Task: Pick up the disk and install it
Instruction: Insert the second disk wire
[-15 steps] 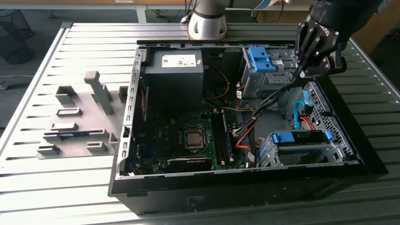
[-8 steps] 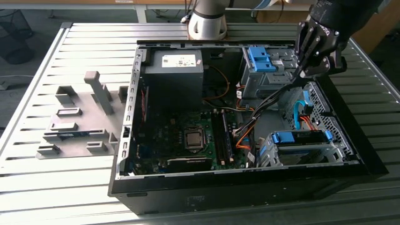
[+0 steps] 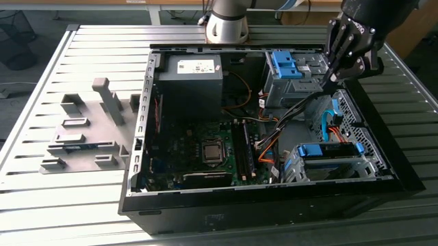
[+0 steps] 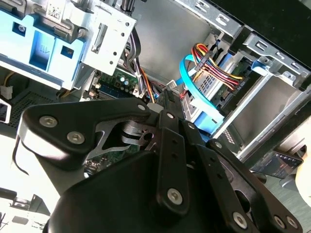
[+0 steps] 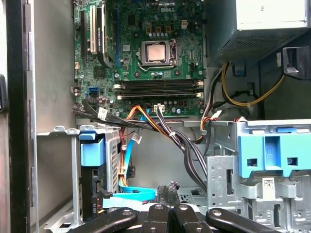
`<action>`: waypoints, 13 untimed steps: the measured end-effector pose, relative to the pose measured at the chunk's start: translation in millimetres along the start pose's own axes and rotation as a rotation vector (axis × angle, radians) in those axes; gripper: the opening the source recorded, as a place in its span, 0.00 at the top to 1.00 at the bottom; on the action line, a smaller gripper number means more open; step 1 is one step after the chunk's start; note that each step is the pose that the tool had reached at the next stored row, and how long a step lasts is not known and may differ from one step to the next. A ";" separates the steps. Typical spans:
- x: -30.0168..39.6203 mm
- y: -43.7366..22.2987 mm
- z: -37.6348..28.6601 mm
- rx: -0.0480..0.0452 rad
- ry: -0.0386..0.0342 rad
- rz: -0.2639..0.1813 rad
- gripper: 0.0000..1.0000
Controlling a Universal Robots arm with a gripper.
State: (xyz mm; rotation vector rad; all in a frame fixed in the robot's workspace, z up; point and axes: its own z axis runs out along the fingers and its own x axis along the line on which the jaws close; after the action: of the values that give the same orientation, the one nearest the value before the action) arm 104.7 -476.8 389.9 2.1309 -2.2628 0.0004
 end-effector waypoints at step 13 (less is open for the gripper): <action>0.0 0.0 -0.8 0.0003 0.0062 0.000 0.89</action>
State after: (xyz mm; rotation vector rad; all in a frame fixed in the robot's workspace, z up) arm 104.7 -476.8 390.6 2.1280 -2.2597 0.0074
